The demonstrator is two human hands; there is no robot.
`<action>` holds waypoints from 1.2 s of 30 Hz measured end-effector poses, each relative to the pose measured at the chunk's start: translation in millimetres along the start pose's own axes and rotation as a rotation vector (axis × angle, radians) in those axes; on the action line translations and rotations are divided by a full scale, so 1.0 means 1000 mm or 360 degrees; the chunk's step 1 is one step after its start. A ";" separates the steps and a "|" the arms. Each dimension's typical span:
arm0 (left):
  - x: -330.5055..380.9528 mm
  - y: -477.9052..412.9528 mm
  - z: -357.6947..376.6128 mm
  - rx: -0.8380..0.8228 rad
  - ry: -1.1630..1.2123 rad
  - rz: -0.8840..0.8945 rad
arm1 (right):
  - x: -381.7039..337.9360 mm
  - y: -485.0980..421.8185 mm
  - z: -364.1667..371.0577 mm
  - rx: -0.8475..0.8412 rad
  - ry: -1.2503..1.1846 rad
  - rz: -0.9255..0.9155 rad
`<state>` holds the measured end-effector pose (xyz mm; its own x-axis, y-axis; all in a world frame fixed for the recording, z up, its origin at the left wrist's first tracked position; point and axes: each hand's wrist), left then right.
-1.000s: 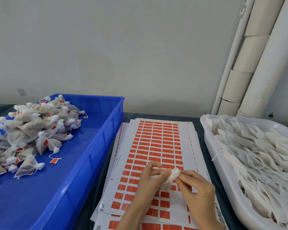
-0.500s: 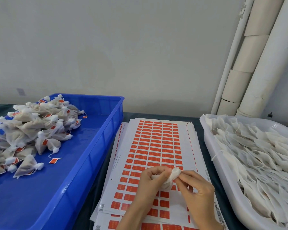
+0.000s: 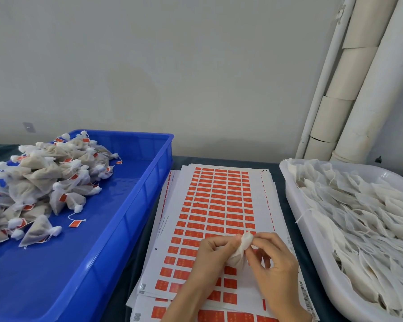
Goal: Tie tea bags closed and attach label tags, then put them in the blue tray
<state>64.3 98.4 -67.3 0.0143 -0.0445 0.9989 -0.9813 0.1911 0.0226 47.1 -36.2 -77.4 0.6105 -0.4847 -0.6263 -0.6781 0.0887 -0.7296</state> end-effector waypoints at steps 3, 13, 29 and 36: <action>-0.001 -0.001 0.001 0.0021 -0.0024 -0.0011 | 0.001 0.000 0.001 -0.0071 0.0002 0.0099; 0.000 -0.004 -0.004 0.0244 -0.0214 0.0078 | 0.007 0.003 0.004 -0.0041 0.0128 0.0382; -0.007 -0.004 0.005 0.0202 -0.0418 0.0426 | -0.002 0.001 -0.001 -0.0237 0.0248 0.0222; -0.002 -0.003 0.003 0.0154 -0.0371 0.0402 | -0.005 -0.003 -0.003 -0.0120 0.0446 0.0256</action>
<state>66.4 95.4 -69.8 -0.2643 -0.2324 0.9360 -0.9621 0.1317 -0.2389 45.0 -36.8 -71.4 0.3640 -0.6912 -0.6243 -0.7913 0.1240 -0.5987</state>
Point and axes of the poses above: each hand's wrist, its own y-axis away from the middle knuckle, its own z-axis out of the palm, x = y × z, and after that the axes turned 12 degrees about -y, right-handed
